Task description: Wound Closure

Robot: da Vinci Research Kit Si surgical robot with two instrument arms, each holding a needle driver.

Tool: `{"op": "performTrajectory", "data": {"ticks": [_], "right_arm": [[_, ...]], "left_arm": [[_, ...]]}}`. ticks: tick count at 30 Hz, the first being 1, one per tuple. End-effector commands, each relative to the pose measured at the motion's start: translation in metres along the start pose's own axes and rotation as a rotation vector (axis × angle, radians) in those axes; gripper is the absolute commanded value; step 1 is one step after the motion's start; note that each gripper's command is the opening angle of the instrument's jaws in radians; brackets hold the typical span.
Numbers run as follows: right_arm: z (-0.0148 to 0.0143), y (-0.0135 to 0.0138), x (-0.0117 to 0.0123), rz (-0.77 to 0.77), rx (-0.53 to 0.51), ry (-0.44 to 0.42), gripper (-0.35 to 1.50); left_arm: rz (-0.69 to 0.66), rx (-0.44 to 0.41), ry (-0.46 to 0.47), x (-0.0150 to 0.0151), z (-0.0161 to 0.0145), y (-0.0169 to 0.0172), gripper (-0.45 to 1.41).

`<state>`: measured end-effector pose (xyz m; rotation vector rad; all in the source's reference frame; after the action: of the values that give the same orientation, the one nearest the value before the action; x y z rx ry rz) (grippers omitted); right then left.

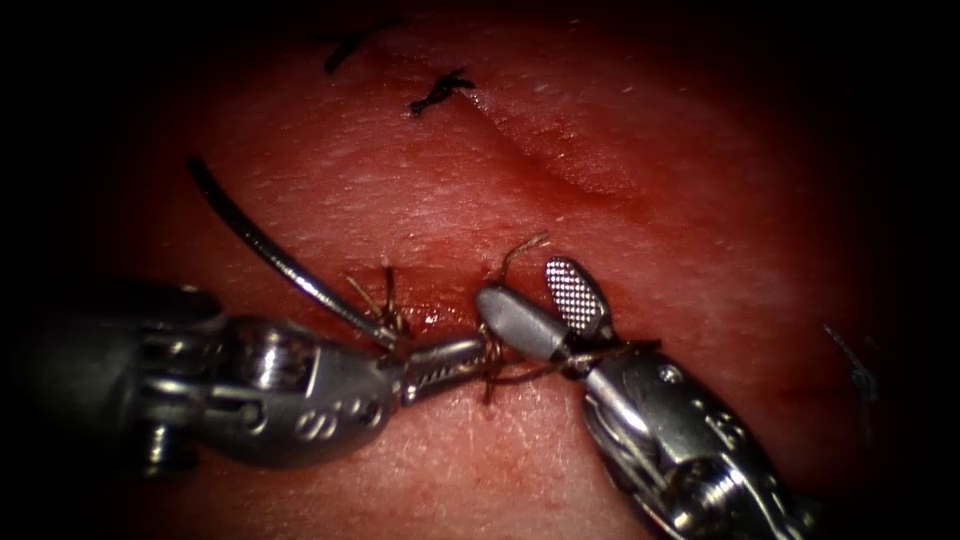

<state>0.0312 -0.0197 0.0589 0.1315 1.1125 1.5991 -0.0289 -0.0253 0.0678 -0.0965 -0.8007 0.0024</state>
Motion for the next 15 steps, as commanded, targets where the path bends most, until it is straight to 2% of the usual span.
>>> {"op": "performTrajectory", "data": {"ticks": [1, 4, 8, 12, 15], "right_arm": [[0.0010, -0.0002, 0.0001, 0.016, -0.003, 0.004, 0.98], [0.0018, 0.0003, 0.0002, 0.092, -0.024, 0.015, 0.86], [0.0033, 0.0011, 0.0002, 0.183, -0.038, -0.018, 0.88], [0.0046, 0.0026, -0.0018, 0.241, -0.045, -0.074, 0.84], [0.0052, 0.0035, -0.0025, 0.267, -0.034, -0.077, 0.84]], "left_arm": [[0.000, -0.001, -0.001, -0.0002, 0.0008, 0.0001, -0.45], [-0.005, 0.000, -0.001, -0.0005, 0.0009, 0.0006, -0.45], [-0.008, -0.002, 0.000, -0.0007, 0.0012, 0.0009, -0.45], [-0.009, -0.003, 0.001, -0.0007, 0.0015, 0.0012, -0.45], [-0.008, -0.002, 0.000, -0.0006, 0.0015, 0.0012, -0.45]]}}
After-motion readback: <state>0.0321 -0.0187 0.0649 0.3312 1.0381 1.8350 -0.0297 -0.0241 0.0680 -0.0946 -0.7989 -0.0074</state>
